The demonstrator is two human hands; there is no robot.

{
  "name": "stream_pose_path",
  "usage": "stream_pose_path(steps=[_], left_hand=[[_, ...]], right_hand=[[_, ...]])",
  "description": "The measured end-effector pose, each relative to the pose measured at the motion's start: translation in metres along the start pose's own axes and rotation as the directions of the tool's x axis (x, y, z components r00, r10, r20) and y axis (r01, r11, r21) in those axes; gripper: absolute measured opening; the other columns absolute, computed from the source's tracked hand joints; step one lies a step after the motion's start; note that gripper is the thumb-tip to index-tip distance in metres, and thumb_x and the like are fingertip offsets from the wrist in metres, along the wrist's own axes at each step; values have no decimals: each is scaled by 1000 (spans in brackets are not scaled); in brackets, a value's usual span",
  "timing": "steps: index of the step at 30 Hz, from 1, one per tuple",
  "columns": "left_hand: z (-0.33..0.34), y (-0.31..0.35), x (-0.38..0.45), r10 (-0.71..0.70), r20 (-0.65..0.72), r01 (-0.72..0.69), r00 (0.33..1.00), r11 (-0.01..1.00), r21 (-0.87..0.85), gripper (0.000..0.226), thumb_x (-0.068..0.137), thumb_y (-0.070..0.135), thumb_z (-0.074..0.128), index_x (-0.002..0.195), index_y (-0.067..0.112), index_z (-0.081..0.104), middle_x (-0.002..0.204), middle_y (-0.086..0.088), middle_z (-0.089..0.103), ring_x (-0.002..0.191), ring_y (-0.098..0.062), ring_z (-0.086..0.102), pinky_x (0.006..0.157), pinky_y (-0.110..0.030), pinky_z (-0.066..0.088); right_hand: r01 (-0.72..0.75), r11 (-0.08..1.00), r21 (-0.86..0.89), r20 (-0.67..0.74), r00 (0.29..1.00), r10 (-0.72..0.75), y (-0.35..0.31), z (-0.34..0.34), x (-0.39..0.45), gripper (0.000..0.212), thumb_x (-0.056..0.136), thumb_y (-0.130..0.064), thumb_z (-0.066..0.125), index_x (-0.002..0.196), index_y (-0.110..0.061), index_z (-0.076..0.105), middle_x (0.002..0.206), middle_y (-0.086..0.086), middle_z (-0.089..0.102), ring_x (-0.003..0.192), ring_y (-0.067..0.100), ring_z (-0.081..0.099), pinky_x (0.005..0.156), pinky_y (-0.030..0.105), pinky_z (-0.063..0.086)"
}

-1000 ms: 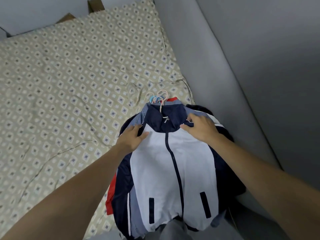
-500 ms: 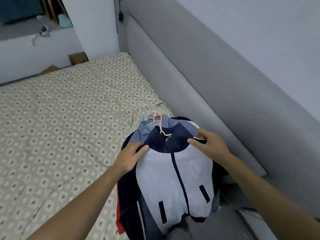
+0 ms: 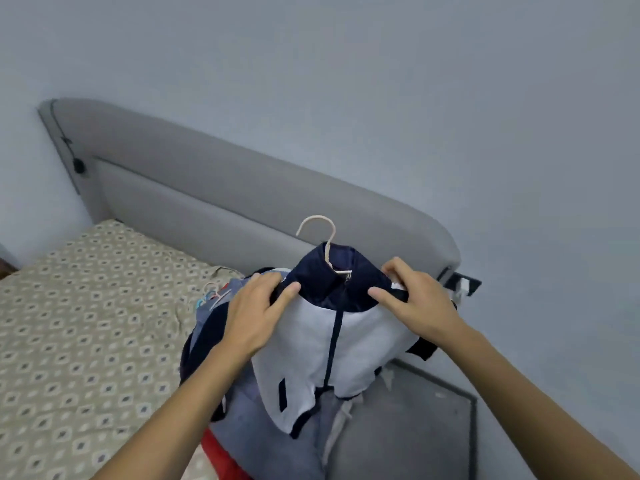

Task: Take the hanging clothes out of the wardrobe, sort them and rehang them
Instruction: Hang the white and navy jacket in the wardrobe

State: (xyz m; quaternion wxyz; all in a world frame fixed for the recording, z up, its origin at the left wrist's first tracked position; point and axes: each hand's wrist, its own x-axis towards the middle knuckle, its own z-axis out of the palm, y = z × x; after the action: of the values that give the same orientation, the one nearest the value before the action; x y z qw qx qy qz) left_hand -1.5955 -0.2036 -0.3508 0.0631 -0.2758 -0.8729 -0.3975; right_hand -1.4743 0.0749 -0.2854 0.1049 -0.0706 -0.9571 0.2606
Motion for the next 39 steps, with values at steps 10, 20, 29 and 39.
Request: stream_pose_path(steps=[10, 20, 29, 39], left_hand=[[43, 158, -36, 413, 150, -423, 898, 905, 40, 51, 102, 70, 35, 69, 31, 27, 69, 6, 40, 73, -13, 41, 55, -28, 27], [91, 287, -195, 590, 349, -587, 728, 800, -126, 66, 97, 78, 34, 65, 21, 36, 67, 4, 44, 73, -11, 45, 55, -33, 32], [142, 419, -312, 740, 449, -623, 501, 669, -406, 66, 93, 77, 39, 64, 18, 36, 67, 2, 46, 68, -12, 48, 59, -37, 39], [218, 530, -377, 905, 392, -673, 164, 393, -627, 68, 91, 83, 32, 61, 22, 38, 67, 5, 47, 68, -8, 48, 54, -32, 35]], right_hand=[[-239, 964, 118, -323, 909, 264, 20, -85, -233, 22, 93, -56, 66, 105, -38, 60, 76, -18, 56, 73, 10, 56, 66, 32, 45], [-445, 833, 329, -543, 632, 553, -11, -121, -511, 22, 89, -55, 73, 95, -34, 70, 66, -9, 51, 65, 10, 50, 66, 34, 41], [-669, 678, 304, -657, 368, 658, -53, -153, -697, 19, 88, -55, 74, 96, -39, 66, 68, -5, 57, 65, 16, 56, 64, 47, 49], [-805, 455, 381, -736, 35, 676, -72, -158, -798, 26, 88, -33, 82, 75, -27, 60, 62, 0, 50, 58, 16, 46, 57, 37, 38]])
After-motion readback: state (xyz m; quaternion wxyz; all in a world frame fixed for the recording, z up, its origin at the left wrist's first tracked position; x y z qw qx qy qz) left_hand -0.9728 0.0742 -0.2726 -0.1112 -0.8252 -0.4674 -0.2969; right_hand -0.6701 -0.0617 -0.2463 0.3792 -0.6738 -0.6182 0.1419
